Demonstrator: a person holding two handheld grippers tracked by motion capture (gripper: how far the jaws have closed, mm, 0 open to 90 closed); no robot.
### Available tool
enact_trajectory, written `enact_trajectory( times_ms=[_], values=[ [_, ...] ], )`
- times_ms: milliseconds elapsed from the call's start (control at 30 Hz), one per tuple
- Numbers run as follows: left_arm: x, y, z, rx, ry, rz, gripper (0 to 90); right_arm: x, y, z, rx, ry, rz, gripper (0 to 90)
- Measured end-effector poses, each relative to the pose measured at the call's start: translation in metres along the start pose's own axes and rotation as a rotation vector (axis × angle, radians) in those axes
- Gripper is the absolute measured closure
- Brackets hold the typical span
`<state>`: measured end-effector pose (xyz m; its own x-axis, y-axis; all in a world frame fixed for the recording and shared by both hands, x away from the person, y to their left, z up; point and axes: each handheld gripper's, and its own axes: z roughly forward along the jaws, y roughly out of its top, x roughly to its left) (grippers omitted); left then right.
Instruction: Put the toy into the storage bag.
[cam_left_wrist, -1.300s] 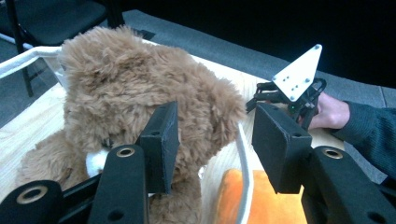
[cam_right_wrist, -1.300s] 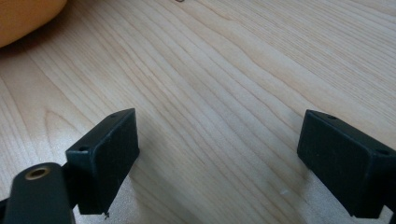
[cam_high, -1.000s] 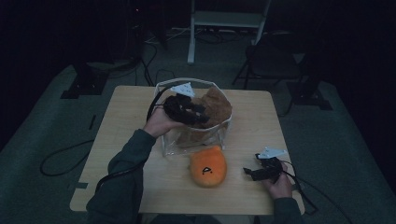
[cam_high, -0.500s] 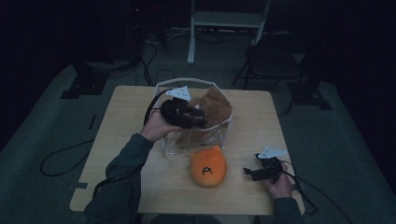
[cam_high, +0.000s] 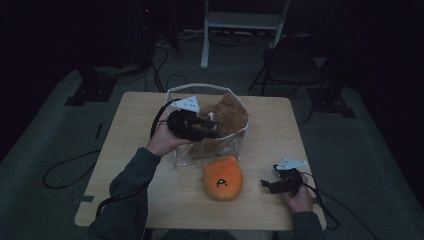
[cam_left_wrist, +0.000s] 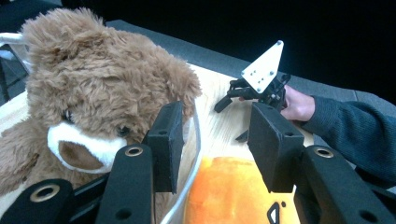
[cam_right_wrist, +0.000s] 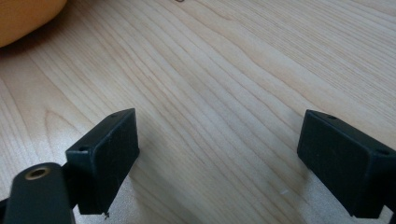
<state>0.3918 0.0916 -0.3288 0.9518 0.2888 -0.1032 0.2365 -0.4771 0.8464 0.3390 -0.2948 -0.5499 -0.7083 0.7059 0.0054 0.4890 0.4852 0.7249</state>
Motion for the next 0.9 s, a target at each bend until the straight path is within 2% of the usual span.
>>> enact_trajectory(
  times_ms=[467,533,900],
  values=[
    [-0.006,-0.013,0.003,0.003,0.005,-0.008,49.3,0.0,0.0,0.0,0.0,0.0,0.0,11.9],
    [-0.007,-0.015,0.002,-0.004,-0.005,-0.006,49.3,0.0,0.0,0.0,0.0,0.0,0.0,11.8],
    [-0.013,-0.02,0.004,0.0,-0.001,0.013,50.5,0.0,0.0,0.0,0.0,0.0,0.0,11.9]
  ],
)
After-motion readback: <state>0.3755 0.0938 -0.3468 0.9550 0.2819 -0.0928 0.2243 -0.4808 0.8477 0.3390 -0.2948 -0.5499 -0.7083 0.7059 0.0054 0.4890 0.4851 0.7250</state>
